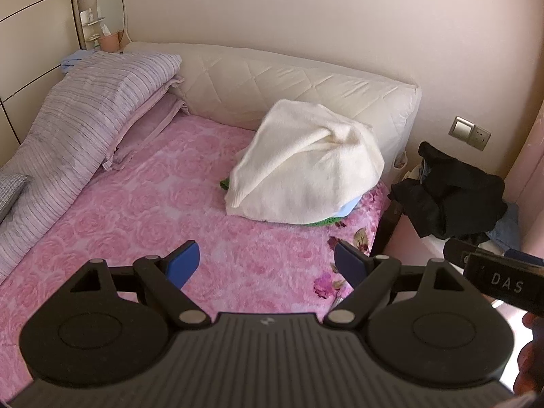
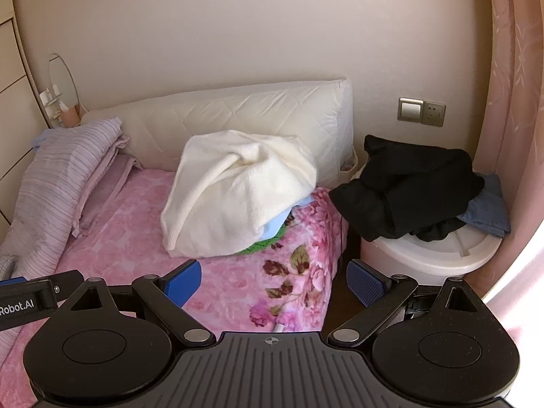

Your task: Fold clothes

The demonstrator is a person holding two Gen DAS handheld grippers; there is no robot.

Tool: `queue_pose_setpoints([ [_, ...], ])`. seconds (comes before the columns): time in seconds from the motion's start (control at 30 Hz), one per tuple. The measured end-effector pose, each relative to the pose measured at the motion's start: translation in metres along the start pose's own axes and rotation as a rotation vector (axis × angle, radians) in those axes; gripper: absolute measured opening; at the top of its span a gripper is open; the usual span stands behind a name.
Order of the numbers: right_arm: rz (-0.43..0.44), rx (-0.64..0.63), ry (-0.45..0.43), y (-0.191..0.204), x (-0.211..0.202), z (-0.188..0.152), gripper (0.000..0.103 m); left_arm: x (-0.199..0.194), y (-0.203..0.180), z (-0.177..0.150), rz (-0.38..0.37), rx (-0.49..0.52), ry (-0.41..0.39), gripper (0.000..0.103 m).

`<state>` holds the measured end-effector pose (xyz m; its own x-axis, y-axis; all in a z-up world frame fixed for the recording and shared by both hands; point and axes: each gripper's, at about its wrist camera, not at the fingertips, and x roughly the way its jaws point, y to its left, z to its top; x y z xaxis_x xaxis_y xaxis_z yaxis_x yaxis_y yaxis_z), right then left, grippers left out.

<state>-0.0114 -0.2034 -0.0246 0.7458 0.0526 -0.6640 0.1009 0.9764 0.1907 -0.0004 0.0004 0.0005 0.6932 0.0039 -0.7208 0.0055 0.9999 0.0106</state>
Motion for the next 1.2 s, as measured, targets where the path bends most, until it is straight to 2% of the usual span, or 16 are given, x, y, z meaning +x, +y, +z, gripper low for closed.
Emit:
queue_pose_setpoints([
  [0.33, 0.005, -0.015, 0.014, 0.010, 0.000, 0.011, 0.096, -0.007, 0.004, 0.002, -0.012, 0.002, -0.011, 0.084],
  [0.67, 0.019, -0.018, 0.009, 0.007, 0.004, 0.014, 0.096, 0.001, -0.005, 0.020, -0.011, 0.012, -0.015, 0.084],
  [1.2, 0.012, -0.020, 0.003, 0.015, 0.017, 0.021, 0.096, 0.012, 0.001, 0.026, -0.028, 0.003, -0.030, 0.084],
])
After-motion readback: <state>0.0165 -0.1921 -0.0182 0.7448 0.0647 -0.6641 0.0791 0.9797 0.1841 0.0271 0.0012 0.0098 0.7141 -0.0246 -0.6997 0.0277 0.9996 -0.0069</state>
